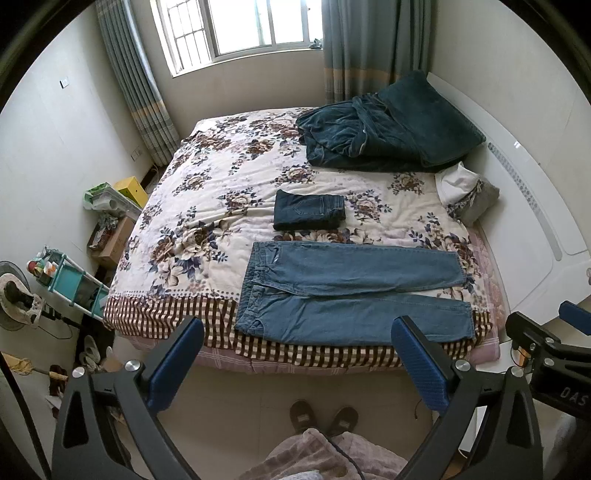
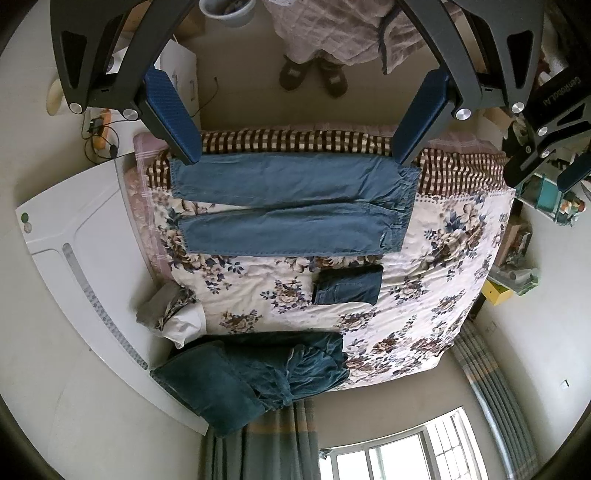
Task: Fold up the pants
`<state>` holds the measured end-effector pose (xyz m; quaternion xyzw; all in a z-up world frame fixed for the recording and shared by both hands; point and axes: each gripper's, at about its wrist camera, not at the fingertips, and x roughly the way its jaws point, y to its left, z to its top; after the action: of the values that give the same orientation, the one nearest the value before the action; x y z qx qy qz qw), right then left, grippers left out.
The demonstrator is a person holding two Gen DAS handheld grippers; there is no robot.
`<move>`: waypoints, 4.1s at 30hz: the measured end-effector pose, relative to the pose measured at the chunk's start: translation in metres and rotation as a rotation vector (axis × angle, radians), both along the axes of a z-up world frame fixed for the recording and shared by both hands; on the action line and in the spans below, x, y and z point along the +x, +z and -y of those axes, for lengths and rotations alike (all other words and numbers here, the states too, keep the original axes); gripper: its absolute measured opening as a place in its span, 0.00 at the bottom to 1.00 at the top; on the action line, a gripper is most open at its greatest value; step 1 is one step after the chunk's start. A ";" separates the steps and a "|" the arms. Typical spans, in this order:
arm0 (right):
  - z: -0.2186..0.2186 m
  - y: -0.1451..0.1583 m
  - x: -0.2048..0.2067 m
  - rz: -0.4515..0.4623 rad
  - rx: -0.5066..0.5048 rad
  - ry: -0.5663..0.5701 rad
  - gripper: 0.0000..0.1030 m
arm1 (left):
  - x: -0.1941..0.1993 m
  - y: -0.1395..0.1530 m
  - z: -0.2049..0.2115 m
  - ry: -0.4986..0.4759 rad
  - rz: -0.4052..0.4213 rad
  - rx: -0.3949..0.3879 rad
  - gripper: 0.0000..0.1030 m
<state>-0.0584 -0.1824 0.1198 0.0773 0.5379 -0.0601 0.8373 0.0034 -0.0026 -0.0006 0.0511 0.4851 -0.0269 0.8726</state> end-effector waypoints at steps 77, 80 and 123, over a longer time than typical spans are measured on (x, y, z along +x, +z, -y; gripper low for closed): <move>0.004 -0.025 0.012 -0.029 -0.040 -0.108 1.00 | 0.010 -0.022 0.013 -0.020 0.027 0.011 1.00; 0.009 -0.039 0.031 -0.035 -0.059 -0.171 1.00 | 0.033 -0.035 0.006 -0.019 0.048 0.032 1.00; 0.186 -0.760 0.474 -0.722 -0.447 0.519 1.00 | 0.432 -0.628 0.215 -0.505 -0.515 0.464 1.00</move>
<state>0.4158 -0.3683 -0.6405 -0.2663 0.7689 0.0133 0.5811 0.4355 -0.2181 -0.6282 0.3552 0.6523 -0.1418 0.6544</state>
